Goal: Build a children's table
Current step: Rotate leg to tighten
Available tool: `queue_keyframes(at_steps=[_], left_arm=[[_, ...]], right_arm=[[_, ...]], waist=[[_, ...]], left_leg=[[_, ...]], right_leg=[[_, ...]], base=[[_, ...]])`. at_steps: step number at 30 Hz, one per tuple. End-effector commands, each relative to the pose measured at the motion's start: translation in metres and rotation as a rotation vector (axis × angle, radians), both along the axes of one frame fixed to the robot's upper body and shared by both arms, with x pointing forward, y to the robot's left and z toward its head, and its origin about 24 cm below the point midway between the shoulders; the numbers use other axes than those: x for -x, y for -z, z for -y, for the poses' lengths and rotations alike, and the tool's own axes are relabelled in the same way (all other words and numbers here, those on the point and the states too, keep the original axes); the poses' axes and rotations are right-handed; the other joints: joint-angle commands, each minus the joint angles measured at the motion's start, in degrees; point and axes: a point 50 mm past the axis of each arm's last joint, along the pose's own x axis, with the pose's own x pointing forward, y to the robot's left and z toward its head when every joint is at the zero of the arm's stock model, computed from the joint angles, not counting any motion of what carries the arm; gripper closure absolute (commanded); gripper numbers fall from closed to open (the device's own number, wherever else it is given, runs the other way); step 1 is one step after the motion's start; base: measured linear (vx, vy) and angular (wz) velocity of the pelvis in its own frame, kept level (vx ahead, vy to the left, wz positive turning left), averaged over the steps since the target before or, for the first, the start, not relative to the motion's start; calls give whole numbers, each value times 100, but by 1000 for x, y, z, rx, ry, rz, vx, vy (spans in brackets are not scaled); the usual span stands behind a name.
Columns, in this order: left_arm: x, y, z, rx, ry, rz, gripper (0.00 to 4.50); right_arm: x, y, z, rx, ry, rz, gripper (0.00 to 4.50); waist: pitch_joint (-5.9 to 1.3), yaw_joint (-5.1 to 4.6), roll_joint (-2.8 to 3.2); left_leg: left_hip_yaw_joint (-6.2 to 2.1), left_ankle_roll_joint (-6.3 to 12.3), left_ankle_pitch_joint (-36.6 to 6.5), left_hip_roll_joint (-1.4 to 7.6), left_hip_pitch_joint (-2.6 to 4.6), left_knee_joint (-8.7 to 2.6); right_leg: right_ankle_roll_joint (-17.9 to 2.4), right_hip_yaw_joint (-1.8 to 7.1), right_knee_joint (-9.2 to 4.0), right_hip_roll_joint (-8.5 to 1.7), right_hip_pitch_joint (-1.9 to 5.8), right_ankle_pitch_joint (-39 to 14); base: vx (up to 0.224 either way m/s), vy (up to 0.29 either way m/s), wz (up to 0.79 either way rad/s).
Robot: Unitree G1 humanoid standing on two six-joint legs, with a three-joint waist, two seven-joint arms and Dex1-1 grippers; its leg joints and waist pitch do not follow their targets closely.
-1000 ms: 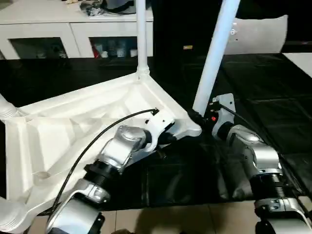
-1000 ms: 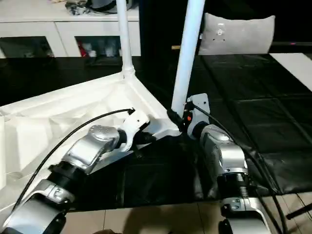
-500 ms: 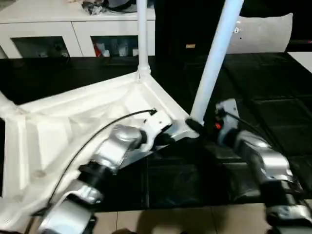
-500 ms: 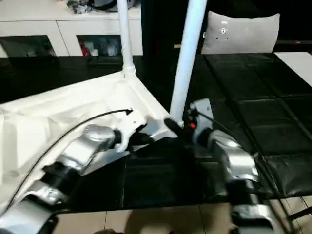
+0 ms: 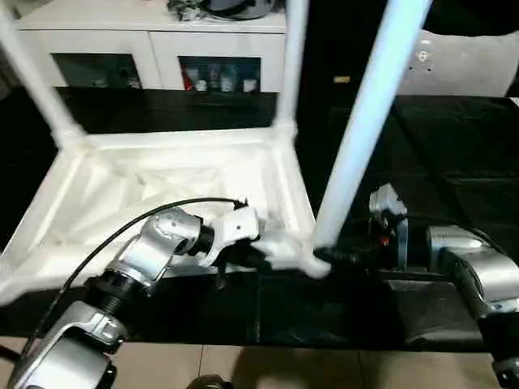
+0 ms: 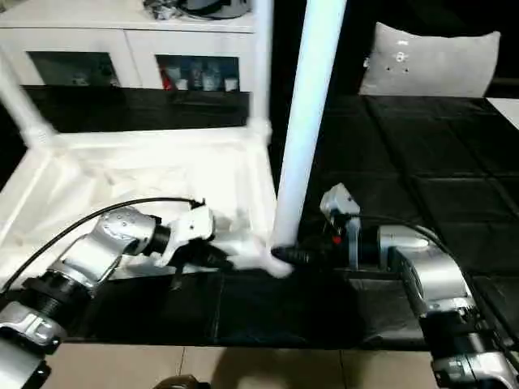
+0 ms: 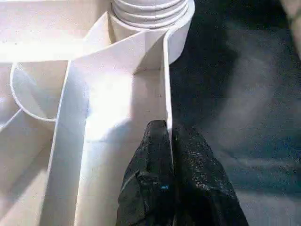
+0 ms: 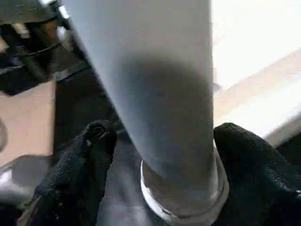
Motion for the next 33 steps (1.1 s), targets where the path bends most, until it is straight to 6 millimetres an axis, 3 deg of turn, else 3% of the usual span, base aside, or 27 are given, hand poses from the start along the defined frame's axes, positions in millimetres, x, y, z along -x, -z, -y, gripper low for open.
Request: queue_keyframes(at_steps=[1, 16, 19, 23, 25, 26, 29, 31, 32, 33], left_arm=[[7, -2, 7, -8, 106, -7, 450], [7, 0, 5, 1, 98, -24, 450], [3, 0, 11, 29, 5, -33, 450], [-13, 1, 27, 78, -265, -39, 450], [-19, 1, 33, 90, -353, -41, 450], [-24, 1, 38, 95, -417, -39, 450], [-31, 1, 54, 125, -552, -21, 450], [-32, 1, 55, 128, -563, -20, 450], [-32, 0, 64, 148, -581, -15, 450], [-32, 0, 64, 148, -581, -15, 450]], right_arm=[[4, -3, -3, -10, -49, -8, 120], [13, -3, -8, -69, -96, -73, 226], [5, -1, -17, -74, -2, -32, 230], [-22, 9, -29, -27, 306, 11, 236], [-32, 12, -30, 2, 422, 21, 239], [-40, 15, -31, 17, 528, 15, 242], [-52, 23, -31, 70, 718, 4, 242], [-52, 24, -32, 76, 728, 6, 242], [-52, 24, -34, 53, 737, 18, 242], [-52, 24, -34, 53, 737, 18, 242]], waist=[[-355, -17, -69], [-357, 20, -86], [-342, -4, -83], [-312, -165, -111], [-312, -225, -105], [-317, -316, -97], [-350, -384, -106], [-356, -381, -117], [-368, -366, -126], [-372, -359, -122]], left_leg=[[-268, 290, -1036, 644, 107, -441], [-279, 190, -1041, 633, 99, -440], [-292, 134, -1124, 625, 95, -448], [-329, -121, -1435, 562, 122, -450], [-343, -154, -1475, 562, 128, -452], [-341, -125, -1466, 553, 102, -448], [-317, -48, -1288, 534, 87, -431], [-300, 37, -1177, 521, 86, -416], [-278, 216, -977, 509, 48, -401], [-274, 258, -917, 511, 48, -394]], right_leg=[[-1102, 405, -400, -576, 263, -1752], [-1031, 401, -412, -586, 275, -1908], [-1001, 400, -429, -600, 274, -2078], [-768, 366, -529, -604, 250, -2934], [-732, 353, -544, -595, 241, -3005], [-754, 358, -548, -587, 243, -2865], [-871, 366, -520, -559, 257, -2342], [-950, 374, -503, -561, 269, -2127], [-975, 378, -481, -564, 306, -1914], [-993, 381, -475, -566, 302, -1840]], base=[[0, 0, 0], [0, 0, 0], [0, 0, 0], [0, 0, 0], [0, 0, 0], [0, 0, 0], [0, 0, 0], [0, 0, 0], [0, 0, 0], [0, 0, 0]])
